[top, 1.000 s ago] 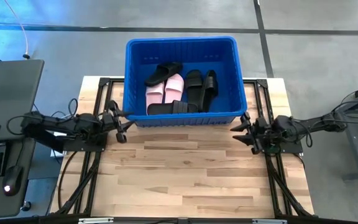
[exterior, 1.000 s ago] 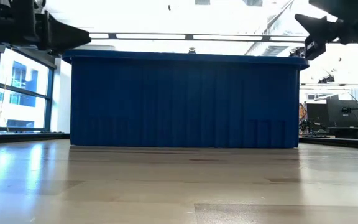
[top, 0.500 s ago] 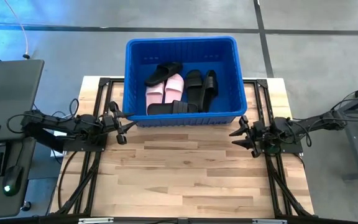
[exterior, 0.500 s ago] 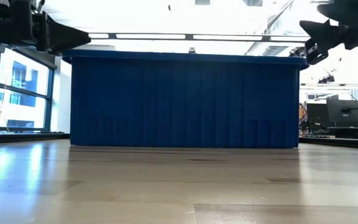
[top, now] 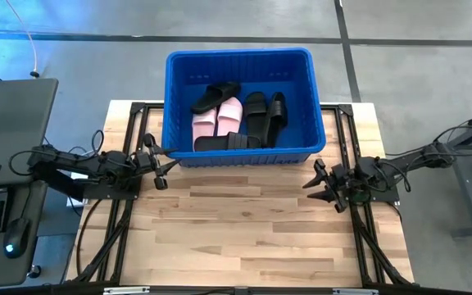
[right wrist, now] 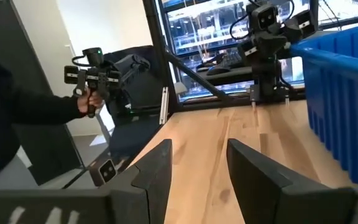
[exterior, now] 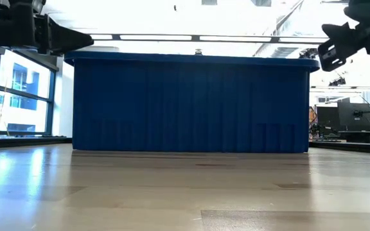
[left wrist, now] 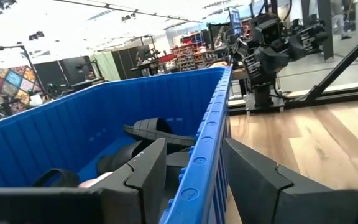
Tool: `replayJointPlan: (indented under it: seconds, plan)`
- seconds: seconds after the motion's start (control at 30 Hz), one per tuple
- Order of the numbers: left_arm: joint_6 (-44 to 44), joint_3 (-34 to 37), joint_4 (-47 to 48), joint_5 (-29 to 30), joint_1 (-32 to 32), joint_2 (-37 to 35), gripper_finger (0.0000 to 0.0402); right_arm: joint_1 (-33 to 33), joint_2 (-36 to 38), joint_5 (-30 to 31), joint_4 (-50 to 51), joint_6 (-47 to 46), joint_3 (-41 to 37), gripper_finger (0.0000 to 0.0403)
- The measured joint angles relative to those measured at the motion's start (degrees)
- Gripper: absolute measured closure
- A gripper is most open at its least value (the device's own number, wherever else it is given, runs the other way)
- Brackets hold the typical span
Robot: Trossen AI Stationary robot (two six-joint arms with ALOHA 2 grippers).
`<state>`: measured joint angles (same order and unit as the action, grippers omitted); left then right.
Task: Pick and place slides into bin
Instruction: Return to Home Position
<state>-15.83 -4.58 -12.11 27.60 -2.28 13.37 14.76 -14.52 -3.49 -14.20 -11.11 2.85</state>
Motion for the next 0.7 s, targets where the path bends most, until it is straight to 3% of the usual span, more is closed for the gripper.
replayJointPlan:
  seconds: [0.47,0.7]
  plan:
    - [-0.7,0.0,0.3,-3.2,0.0,0.0,0.0252,0.4,0.0,0.4,3.8,2.3,0.0,0.0256]
    - [-0.7,0.0,0.3,-3.4,0.0,0.0,0.0252,0.4,0.0,5.0,11.1,-1.6,0.0,0.0256]
